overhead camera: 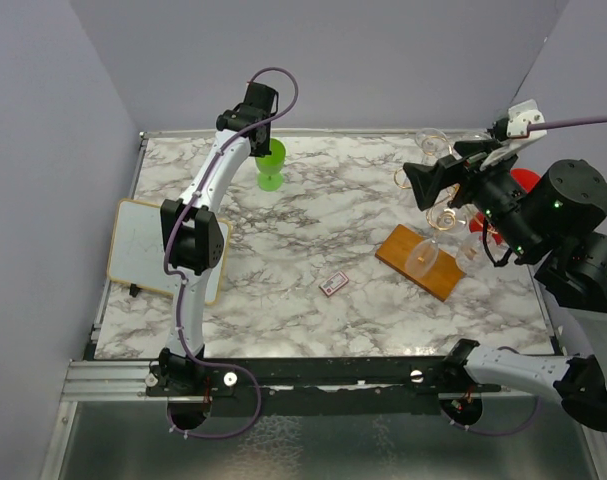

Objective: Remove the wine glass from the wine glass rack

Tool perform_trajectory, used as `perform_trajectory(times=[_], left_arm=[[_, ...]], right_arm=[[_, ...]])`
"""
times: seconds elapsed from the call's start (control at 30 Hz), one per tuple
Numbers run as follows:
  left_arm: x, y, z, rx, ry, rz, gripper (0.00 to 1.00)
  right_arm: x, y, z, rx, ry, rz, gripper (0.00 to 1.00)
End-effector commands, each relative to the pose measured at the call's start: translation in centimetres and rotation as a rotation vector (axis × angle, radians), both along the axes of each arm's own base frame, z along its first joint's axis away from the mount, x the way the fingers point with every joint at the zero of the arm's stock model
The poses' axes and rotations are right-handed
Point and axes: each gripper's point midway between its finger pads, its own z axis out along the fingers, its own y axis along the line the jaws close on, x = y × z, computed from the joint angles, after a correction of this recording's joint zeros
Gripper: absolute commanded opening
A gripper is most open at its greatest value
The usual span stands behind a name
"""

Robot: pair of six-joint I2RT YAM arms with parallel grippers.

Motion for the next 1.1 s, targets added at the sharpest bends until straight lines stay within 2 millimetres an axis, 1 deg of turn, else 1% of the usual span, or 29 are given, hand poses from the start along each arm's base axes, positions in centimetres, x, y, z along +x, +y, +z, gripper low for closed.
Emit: perform_trajectory(times=[0.0,0.07,0.2,0.3,0.47,0.6,0.63,0.67,0.73,0.83,0.87,0.97,1.07], left_arm=[[0.4,0.4,0.5,0.012,-0.002,-0.003,0.13],[0.5,0.4,0.9,0.005,-0.012,-0.007,0.26],[0.4,-0.1,1.9,-0.02,-0.026,-0.027,0.39],[0.2,-0.6,3.4,-0.051,-0.05,-0.045,0.49],[-0.7,-0.4,7.1,-0.063,-0.114,-0.063,0.6],[-2.5,-0.1,10.6,-0.083,-0.166,-0.085,0.65],[-3.3,-0.2,12.1,-0.103,-0.187,-0.098,0.65],[-4.2,-0.4,12.9,-0.128,-0.194,-0.114,0.66],[-6.3,-1.3,13.8,-0.19,-0.191,-0.169,0.68],[-9.8,-2.8,15.0,-0.299,-0.211,-0.256,0.74],[-11.1,-3.4,16.1,-0.351,-0.247,-0.294,0.75],[-14.9,-5.5,18.0,-0.516,-0.311,-0.407,0.79],[-18.1,-7.8,19.7,-0.726,-0.365,-0.491,0.8]], right_arm=[[-0.8,-0.2,-0.7,0.021,0.009,0.021,0.99],[-1.2,-0.3,-0.8,0.035,0.017,0.027,0.99],[-1.5,-0.6,-1.1,0.032,0.035,0.03,1.0],[-1.5,-0.4,-1.8,0.016,0.052,0.034,0.99],[-1.1,-0.4,-3.9,-0.032,0.104,0.016,1.0],[-1.2,-0.6,-5.7,-0.074,0.153,0.006,0.99],[-1.3,-0.7,-5.9,-0.086,0.157,0.007,1.0],[-1.4,-0.9,-6.3,-0.099,0.167,0.006,0.99],[-1.7,-1.5,-6.8,-0.13,0.177,-0.004,1.0],[-2.5,-2.5,-7.1,-0.172,0.173,0.001,1.0],[-2.7,-2.9,-7.1,-0.177,0.168,-0.006,1.0],[-2.6,-5.0,-6.8,-0.154,0.159,-0.104,1.0],[-2.5,-6.1,-6.4,-0.12,0.144,-0.164,0.98]])
